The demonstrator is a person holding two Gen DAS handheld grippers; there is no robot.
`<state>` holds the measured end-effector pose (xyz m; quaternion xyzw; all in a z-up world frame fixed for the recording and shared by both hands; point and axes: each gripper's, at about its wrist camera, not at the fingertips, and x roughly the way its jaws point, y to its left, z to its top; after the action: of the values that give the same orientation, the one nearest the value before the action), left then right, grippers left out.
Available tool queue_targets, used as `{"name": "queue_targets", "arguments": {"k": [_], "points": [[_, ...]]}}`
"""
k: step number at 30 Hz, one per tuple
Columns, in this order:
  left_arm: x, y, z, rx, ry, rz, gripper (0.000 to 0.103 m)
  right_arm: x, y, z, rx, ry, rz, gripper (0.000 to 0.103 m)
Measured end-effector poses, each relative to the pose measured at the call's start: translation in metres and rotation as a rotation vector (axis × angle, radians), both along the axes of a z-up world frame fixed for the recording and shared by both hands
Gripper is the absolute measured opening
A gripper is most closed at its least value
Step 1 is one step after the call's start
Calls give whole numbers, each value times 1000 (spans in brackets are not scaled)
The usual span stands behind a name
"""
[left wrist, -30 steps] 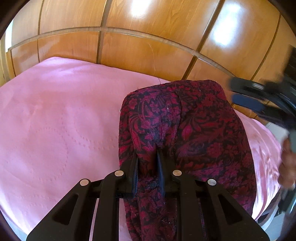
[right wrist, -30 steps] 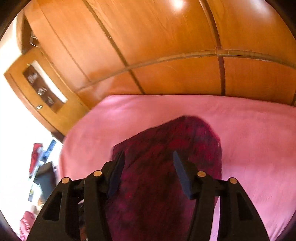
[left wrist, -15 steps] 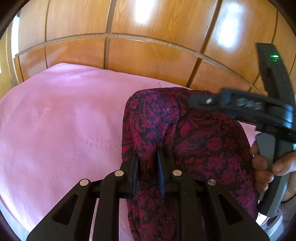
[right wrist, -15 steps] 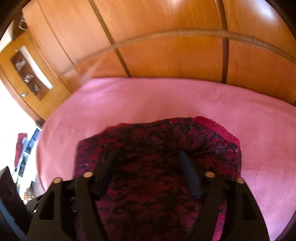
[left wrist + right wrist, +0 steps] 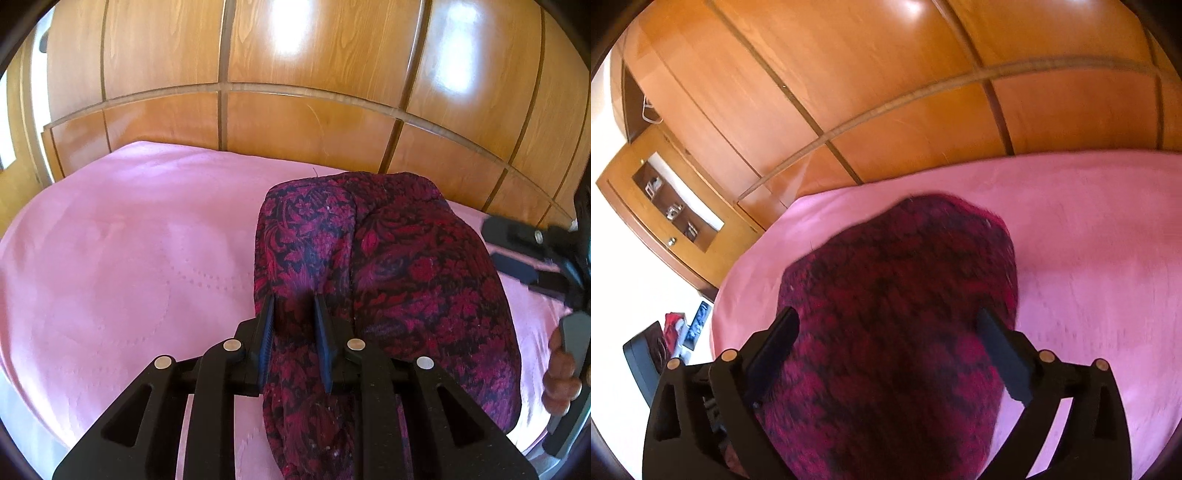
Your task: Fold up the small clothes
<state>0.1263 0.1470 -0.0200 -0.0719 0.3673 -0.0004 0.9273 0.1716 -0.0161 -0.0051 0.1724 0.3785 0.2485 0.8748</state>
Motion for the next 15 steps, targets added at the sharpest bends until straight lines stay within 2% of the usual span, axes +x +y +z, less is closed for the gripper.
{"name": "queue_targets", "arguments": {"k": [10,12,15], "points": [[-11,-10,4,50,-2,36,19,-10,-13,-41,72,114,2,100],[-13,-10,4,65,-2,60,35,-11,-15,-48,97,125,6,101],[-16,-4,0,68,10,84,45,-9,-15,-52,127,143,11,101]]}}
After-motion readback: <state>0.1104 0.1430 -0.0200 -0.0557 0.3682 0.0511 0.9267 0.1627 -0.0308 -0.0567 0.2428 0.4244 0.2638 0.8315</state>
